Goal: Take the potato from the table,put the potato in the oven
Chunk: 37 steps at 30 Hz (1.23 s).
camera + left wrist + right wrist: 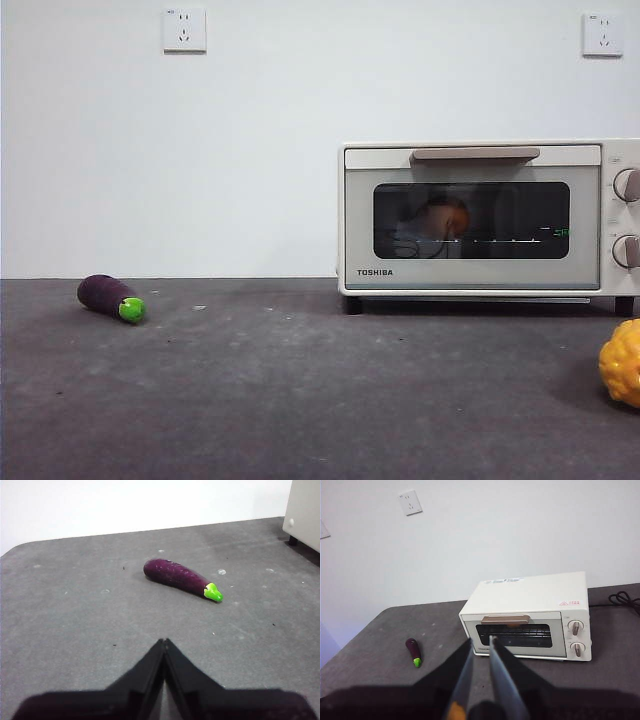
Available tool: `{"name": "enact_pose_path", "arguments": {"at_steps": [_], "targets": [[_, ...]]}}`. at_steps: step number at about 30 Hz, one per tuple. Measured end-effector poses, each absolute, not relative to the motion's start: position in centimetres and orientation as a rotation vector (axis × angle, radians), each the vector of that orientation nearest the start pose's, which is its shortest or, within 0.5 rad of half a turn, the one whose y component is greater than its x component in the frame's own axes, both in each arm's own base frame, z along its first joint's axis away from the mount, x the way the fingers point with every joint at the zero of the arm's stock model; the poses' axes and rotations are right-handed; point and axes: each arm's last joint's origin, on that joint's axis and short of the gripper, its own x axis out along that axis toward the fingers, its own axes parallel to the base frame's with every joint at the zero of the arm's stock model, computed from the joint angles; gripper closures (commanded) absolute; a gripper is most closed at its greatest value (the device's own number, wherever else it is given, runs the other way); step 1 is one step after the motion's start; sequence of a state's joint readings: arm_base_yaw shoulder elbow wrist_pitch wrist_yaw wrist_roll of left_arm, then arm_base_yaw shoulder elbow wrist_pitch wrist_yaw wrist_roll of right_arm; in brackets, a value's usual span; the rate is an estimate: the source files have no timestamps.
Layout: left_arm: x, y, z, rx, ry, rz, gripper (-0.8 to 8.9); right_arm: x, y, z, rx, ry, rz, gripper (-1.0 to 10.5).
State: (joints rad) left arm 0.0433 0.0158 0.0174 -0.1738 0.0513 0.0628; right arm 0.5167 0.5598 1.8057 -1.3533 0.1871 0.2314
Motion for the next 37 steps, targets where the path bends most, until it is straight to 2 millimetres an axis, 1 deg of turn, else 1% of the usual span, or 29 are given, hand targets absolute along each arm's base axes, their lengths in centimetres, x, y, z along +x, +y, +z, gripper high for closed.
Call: {"name": "enact_pose_path", "arguments": {"at_steps": [8,11,14,17,20,21,23,25,27,30,32,37], "targets": [[9.6,0.3,15.2,0.055,0.171,-0.013,8.17,-7.3,-4.8,48.5,0.183,0.137,0.311,8.8],[9.6,0.3,15.2,0.055,0.170,-0.013,8.17,-7.2,-4.9,48.5,0.122,0.124,0.274,8.8],[9.6,0.3,15.2,0.055,0.170,-0.013,8.17,-6.5,-4.6,48.1,0.061,0.141,0.202,8.8],[9.6,0.3,15.2,0.055,0.170,-0.013,8.17,-4.6,-3.2,47.5,0.011,0.139,0.119,8.8],[9.6,0.3,15.2,0.055,0.170,-0.013,8.17,-2.1,-1.7,46.8,-0.038,0.130,0.033,8.8],[9.6,0.3,15.2,0.055,0.170,-0.013,8.17,-0.9,-1.2,46.3,-0.052,0.127,0.004,8.8],[9.6,0.3,15.2,0.055,0.170,-0.013,8.17,0.9,-0.5,45.5,-0.057,0.117,-0.013,8.8],[9.6,0.3,15.2,0.055,0.170,-0.013,8.17,3.1,0.0,44.5,-0.053,0.094,0.004,8.8],[9.6,0.3,15.2,0.055,0.170,-0.013,8.17,5.1,0.3,43.3,-0.046,0.067,0.063,8.8],[9.6,0.3,15.2,0.055,0.170,-0.013,8.17,7.3,0.4,41.6,-0.043,0.035,0.169,8.8],[9.6,0.3,15.2,0.055,0.170,-0.013,8.17,8.2,0.4,40.7,-0.052,0.014,0.208,8.8],[9.6,0.3,15.2,0.055,0.169,-0.013,8.17,10.0,0.0,38.7,-0.103,-0.050,0.182,8.8]]}}
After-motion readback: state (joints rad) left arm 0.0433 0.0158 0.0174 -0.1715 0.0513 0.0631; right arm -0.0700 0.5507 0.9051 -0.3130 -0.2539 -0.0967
